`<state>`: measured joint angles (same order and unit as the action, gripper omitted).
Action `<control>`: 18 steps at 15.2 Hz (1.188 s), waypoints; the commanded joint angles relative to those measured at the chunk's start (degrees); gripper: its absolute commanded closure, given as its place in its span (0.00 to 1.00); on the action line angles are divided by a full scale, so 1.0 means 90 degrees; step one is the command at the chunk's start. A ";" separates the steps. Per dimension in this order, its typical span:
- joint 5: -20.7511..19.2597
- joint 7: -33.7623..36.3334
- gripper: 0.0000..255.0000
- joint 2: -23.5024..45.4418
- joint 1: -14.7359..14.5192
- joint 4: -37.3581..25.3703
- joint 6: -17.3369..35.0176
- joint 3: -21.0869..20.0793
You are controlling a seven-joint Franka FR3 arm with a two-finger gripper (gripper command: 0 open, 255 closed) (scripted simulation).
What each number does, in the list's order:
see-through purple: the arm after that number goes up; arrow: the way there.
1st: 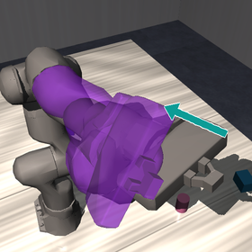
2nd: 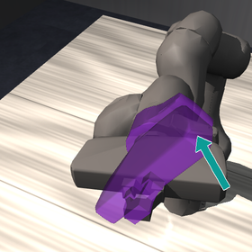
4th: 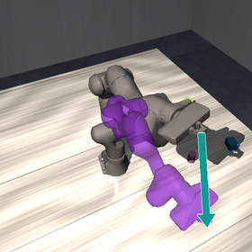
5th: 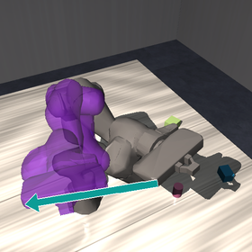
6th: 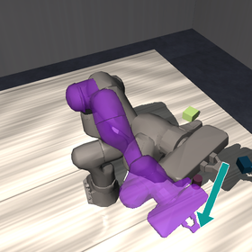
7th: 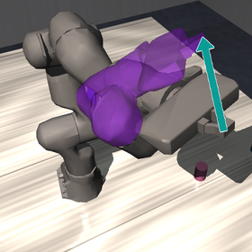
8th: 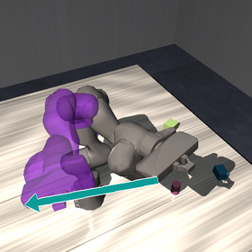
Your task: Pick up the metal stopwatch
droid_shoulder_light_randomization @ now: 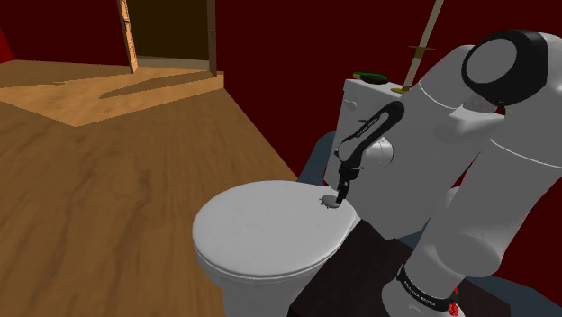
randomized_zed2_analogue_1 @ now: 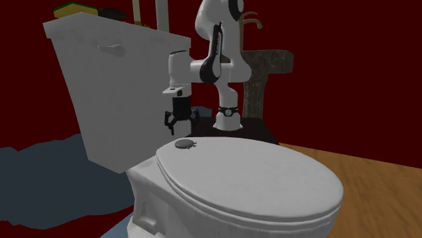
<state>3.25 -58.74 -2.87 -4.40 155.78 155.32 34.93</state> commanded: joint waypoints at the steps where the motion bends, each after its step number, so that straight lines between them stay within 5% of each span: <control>1: 0.0478 -0.0416 0.00 0.0326 -0.0079 -0.0018 0.0245 0.0032; 5: 0.1494 -0.1162 0.00 0.0865 -0.0085 -0.0072 0.0588 -0.0173; 7: 0.1644 -0.1273 0.00 0.0942 -0.0047 -0.0084 0.0633 -0.0242; 8: 0.1649 -0.1278 1.00 0.0944 -0.0045 -0.0087 0.0632 -0.0243; 17: 0.1645 -0.1273 1.00 0.0942 -0.0049 -0.0084 0.0633 -0.0241; 18: 0.1379 -0.1077 1.00 0.0808 -0.0095 -0.0063 0.0555 -0.0139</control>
<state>16.82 -69.29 4.89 -5.02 155.16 160.63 33.37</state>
